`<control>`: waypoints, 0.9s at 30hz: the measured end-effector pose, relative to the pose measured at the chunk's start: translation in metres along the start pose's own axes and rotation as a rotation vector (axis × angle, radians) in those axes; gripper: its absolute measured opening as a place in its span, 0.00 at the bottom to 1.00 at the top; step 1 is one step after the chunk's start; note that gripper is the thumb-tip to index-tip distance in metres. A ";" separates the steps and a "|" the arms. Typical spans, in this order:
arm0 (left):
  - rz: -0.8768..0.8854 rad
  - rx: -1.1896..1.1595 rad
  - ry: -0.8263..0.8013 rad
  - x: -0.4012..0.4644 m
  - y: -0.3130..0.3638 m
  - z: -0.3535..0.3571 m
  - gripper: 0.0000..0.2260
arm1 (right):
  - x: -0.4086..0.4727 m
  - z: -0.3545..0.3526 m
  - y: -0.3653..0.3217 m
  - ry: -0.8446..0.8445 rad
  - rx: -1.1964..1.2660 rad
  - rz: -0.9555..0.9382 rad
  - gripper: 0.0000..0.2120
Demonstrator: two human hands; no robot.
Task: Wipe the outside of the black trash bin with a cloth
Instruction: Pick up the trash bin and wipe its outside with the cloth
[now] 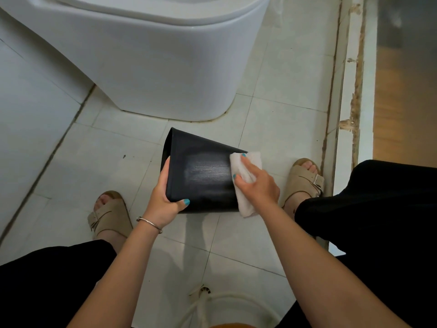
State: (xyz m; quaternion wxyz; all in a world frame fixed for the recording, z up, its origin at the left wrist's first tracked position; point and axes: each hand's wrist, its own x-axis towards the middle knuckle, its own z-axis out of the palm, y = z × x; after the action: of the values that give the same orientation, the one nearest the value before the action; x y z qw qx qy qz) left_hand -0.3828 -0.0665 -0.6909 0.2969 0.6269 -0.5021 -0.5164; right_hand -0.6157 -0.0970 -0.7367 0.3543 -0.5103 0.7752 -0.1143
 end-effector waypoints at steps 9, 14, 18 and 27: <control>0.028 0.002 -0.026 0.007 0.001 0.000 0.48 | -0.012 0.012 -0.043 -0.023 0.019 -0.088 0.29; 0.021 -0.035 -0.035 0.000 -0.004 -0.004 0.48 | -0.036 0.023 -0.088 -0.114 -0.089 -0.389 0.28; -0.002 -0.033 -0.026 -0.001 -0.005 -0.006 0.47 | -0.029 0.016 -0.066 -0.098 -0.128 -0.337 0.27; 0.010 -0.041 -0.017 0.004 -0.004 0.001 0.46 | -0.009 -0.005 0.001 -0.011 0.027 0.050 0.28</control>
State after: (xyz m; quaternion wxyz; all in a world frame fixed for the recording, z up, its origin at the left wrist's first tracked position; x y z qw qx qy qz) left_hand -0.3827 -0.0692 -0.6957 0.3078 0.6140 -0.4970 -0.5303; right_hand -0.6181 -0.0895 -0.7297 0.3681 -0.4865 0.7843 -0.1130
